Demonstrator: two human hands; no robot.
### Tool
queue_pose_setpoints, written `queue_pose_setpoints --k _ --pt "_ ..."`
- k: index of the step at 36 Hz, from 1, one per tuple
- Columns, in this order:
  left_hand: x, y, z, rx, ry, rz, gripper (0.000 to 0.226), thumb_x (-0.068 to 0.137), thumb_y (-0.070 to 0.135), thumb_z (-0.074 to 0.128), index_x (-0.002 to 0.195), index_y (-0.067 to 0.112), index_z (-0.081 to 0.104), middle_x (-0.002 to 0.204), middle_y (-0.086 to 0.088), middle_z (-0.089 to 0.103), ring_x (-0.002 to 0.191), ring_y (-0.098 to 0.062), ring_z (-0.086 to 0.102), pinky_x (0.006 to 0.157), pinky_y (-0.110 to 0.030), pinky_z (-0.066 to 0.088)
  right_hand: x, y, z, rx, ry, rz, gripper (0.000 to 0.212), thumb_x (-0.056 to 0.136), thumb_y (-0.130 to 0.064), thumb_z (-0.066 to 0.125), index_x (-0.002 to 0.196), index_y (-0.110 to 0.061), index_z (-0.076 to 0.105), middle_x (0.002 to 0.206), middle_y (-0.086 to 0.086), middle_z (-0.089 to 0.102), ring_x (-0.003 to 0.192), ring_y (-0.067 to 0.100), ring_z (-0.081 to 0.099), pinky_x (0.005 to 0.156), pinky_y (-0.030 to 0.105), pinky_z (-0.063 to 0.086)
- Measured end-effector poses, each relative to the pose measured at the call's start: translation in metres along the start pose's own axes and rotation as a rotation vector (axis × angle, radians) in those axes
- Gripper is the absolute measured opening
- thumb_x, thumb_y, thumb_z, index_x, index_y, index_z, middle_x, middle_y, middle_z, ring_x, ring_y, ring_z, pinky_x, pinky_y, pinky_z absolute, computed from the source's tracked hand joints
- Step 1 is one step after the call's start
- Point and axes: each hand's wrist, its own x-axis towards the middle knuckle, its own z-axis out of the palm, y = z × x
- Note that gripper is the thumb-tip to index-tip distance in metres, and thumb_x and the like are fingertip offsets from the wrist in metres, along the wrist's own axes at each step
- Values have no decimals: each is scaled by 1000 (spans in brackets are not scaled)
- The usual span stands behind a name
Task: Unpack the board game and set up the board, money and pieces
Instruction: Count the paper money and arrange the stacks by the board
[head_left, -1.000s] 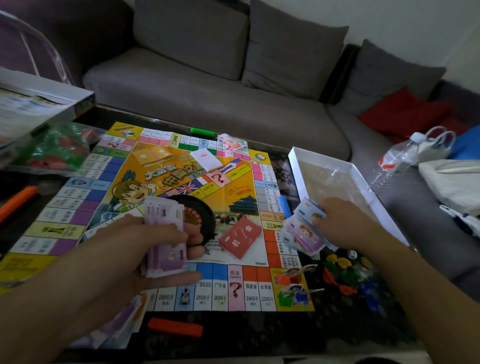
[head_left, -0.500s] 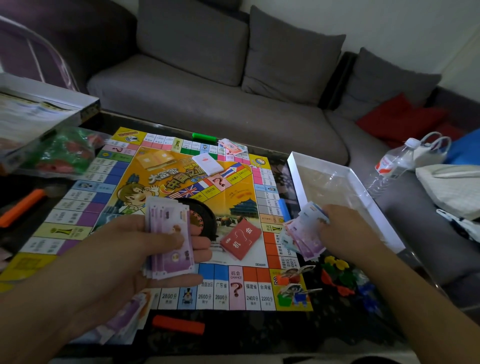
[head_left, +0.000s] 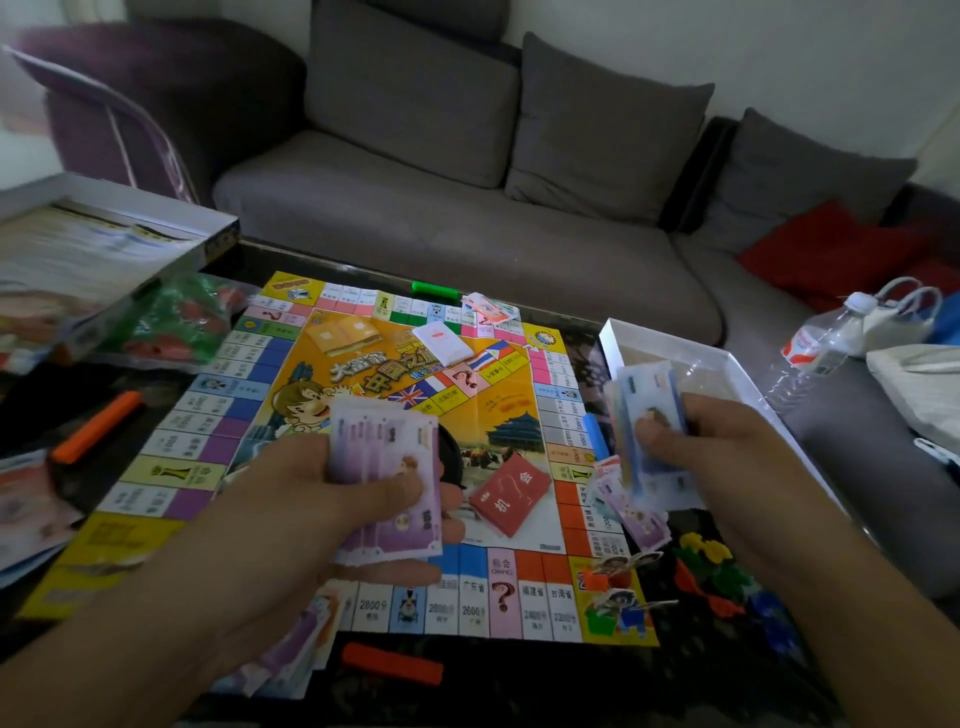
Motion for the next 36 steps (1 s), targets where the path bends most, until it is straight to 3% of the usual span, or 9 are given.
queue_pose_setpoints --k 2,5,9,12,17,21,28,32,36 --pt "-2 1 1 27 -1 32 23 88 2 70 110 1 76 102 -21 79 90 -40 78 64 -49 65 -13 -17 20 300 -166 37 22 101 -20 61 116 -12 75 105 14 80 95 36 78 90 56 59" --pt "-4 1 1 53 15 79 21 88 5 72 108 5 77 101 -18 79 89 -39 78 67 -53 65 -26 -23 59 410 -279 26 25 97 -21 64 117 -13 77 108 17 79 98 41 77 94 60 58" --pt "-4 2 1 81 33 139 17 88 6 73 101 13 81 98 -13 81 85 -37 79 65 -52 65 -31 -21 103 402 -270 29 17 98 -26 66 104 -27 82 105 3 81 97 31 78 93 55 60" --pt "-4 2 -2 106 72 171 16 86 5 76 86 18 84 93 -12 81 81 -37 79 61 -51 65 -31 -18 117 383 -259 22 19 101 -29 64 112 -32 79 108 -4 80 99 25 77 91 50 61" --pt "-2 0 -7 130 97 167 14 85 5 77 97 12 81 91 -14 80 79 -36 79 60 -49 65 -31 -12 122 370 -229 29 22 102 -26 63 104 -37 82 105 -5 80 98 20 77 94 49 59" --pt "1 -2 -8 137 99 165 15 82 7 80 95 14 83 90 -15 80 78 -36 79 60 -50 65 -29 -8 122 403 -216 53 22 100 -25 65 113 -31 81 108 -1 80 100 26 77 93 50 59" --pt "5 -1 -5 119 20 105 13 91 14 71 96 11 82 97 -16 80 86 -37 79 71 -50 66 -24 -3 117 360 -227 58 21 101 -21 65 94 -37 77 90 -21 79 81 1 75 74 24 58" --pt "5 -2 -4 88 51 76 15 95 13 68 104 6 78 97 -19 79 88 -39 78 85 -59 61 -24 -2 113 351 -173 78 24 101 -21 67 92 -35 84 94 -3 81 88 24 78 85 49 63" --pt "7 -4 -4 168 100 94 12 95 13 70 95 9 81 95 -15 80 85 -37 79 81 -57 62 -26 -5 112 352 -148 66 23 100 -24 68 96 -43 82 96 0 81 93 30 78 89 57 61"
